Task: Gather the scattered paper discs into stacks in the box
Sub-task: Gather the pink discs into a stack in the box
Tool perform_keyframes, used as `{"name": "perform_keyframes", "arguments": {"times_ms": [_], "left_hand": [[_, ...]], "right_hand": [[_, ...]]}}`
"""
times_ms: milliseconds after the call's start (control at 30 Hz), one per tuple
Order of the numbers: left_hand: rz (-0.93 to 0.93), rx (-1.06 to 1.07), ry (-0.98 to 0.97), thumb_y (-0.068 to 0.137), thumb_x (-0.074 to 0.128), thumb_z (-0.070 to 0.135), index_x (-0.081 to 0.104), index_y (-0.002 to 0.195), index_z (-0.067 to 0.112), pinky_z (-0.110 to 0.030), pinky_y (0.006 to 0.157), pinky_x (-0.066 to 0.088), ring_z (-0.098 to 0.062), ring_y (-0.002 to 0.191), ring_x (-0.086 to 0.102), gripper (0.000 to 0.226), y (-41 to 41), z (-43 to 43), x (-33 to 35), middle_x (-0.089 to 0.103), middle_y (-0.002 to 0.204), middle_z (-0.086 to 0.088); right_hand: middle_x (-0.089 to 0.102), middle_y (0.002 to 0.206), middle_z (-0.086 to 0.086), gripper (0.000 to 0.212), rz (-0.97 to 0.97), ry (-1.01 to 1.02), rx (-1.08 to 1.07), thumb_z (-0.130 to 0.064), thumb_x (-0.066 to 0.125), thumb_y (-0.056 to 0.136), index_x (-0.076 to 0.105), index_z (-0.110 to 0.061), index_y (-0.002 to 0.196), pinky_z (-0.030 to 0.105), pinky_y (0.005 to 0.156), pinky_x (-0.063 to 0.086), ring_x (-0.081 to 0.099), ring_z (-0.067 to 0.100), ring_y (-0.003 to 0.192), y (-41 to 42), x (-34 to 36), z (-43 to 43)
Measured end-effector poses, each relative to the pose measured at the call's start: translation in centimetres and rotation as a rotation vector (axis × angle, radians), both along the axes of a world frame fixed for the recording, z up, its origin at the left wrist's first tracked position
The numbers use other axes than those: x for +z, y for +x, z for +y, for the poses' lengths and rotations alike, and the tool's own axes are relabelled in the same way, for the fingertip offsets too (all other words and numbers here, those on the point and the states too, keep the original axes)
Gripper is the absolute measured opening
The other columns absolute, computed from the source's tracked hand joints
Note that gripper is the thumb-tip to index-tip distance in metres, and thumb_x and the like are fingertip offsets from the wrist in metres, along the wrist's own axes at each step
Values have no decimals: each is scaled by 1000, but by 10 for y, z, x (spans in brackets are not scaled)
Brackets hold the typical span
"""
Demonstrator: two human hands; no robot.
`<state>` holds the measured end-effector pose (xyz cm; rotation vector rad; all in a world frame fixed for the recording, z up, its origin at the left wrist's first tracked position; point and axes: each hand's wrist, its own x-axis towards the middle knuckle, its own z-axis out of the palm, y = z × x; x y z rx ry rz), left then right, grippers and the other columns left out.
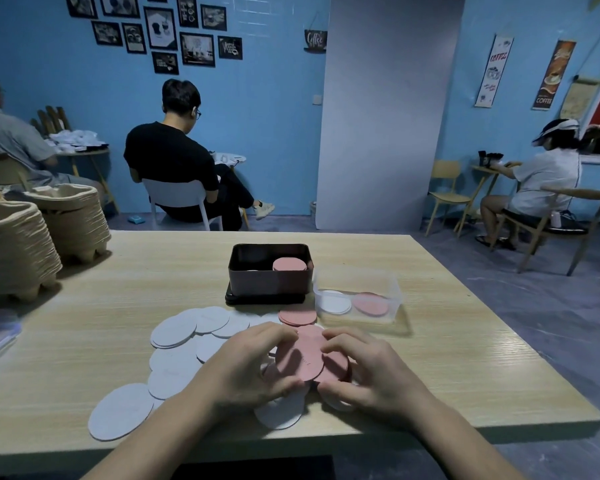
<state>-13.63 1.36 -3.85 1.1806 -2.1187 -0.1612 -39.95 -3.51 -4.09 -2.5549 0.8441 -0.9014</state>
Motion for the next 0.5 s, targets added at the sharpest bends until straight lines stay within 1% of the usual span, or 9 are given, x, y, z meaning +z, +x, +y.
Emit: {"name": "perform_keyframes", "arguments": {"times_ms": [67,167,267,333,400,500], "left_hand": [[17,-10,-2,78,81,50,63,108,26,-31,80,53,-6,90,61,42,-4,-4,-1,65,97,17],[55,-35,-18,79,80,47,66,105,23,-31,80,54,-9,89,64,39,-8,-9,-1,68,94,12],[95,-47,-30,76,83,48,63,107,30,-30,79,55,-8,89,65,42,-12,-13,-3,69,94,13],[91,-60,-19,75,85,48,63,110,30,-33,80,56,-9,93,66,45,-15,-16,-5,69,98,14],[84,-62,-2,75,85,50,64,112,29,-38,81,57,-12,97,66,47,-15,-17,-7,69,104,13],[86,-51,2,76,84,53,62,116,30,-34,86,57,-6,105,65,51,-15,-15,-8,68,117,17]], "right_hand": [[58,135,-18,44,-13,13,11,-49,80,81,62,-35,119,17,103,45,52,-6,129,1,0,-1],[59,140,-12,46,-7,9,18,-48,78,84,60,-35,124,18,104,44,52,-4,130,1,-2,-3],[58,143,-11,43,-9,-6,32,-48,76,87,62,-34,125,18,105,44,52,-2,131,1,-4,-4],[57,143,-10,38,-14,-16,48,-48,74,90,65,-30,122,17,105,43,51,-2,132,1,-4,-4],[56,144,-9,31,-11,-22,46,-49,72,92,67,-27,112,18,104,44,51,-1,132,0,-4,-4],[55,146,-7,25,4,-19,29,-50,70,93,65,-29,106,19,104,44,51,1,133,-1,-6,-3]]}}
